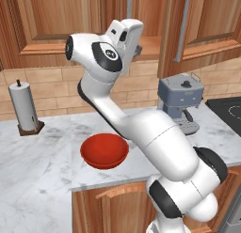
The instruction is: Open the cabinet. Pick the banana and pear from the cabinet and place them into the bowl. Then close the cabinet.
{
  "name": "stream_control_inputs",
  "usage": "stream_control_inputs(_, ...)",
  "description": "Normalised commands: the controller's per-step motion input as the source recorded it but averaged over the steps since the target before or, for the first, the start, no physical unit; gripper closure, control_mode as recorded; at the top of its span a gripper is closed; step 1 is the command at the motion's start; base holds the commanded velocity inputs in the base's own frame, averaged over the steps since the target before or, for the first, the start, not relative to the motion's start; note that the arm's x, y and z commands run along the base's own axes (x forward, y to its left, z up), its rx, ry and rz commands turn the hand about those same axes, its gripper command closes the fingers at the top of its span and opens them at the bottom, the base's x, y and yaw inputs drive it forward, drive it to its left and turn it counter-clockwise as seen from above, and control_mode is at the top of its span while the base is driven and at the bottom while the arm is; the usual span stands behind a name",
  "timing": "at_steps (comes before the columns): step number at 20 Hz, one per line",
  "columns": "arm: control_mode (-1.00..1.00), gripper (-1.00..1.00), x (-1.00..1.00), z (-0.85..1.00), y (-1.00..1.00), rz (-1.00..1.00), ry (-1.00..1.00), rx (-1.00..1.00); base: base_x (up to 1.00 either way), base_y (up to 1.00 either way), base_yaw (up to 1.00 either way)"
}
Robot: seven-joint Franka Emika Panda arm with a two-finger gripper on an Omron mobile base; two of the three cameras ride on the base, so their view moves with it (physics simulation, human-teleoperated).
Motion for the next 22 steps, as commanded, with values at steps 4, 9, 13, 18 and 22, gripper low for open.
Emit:
stream_control_inputs(4,-1.0,1.0,0.06,0.0,-0.24,-0.11,0.0,-0.07,0.0,0.0,0.0)
stream_control_inputs(9,-1.0,1.0,0.06,0.0,-0.32,-0.1,0.0,-0.05,0.0,0.0,0.0)
stream_control_inputs(13,-1.0,1.0,0.12,0.0,-0.25,-0.1,0.0,-0.04,0.0,0.0,0.0)
stream_control_inputs(18,-1.0,1.0,0.05,0.0,-0.24,-0.1,0.0,-0.04,0.0,0.0,0.0)
stream_control_inputs(22,-1.0,1.0,0.04,0.0,-0.25,-0.1,0.0,-0.04,0.0,0.0,0.0)
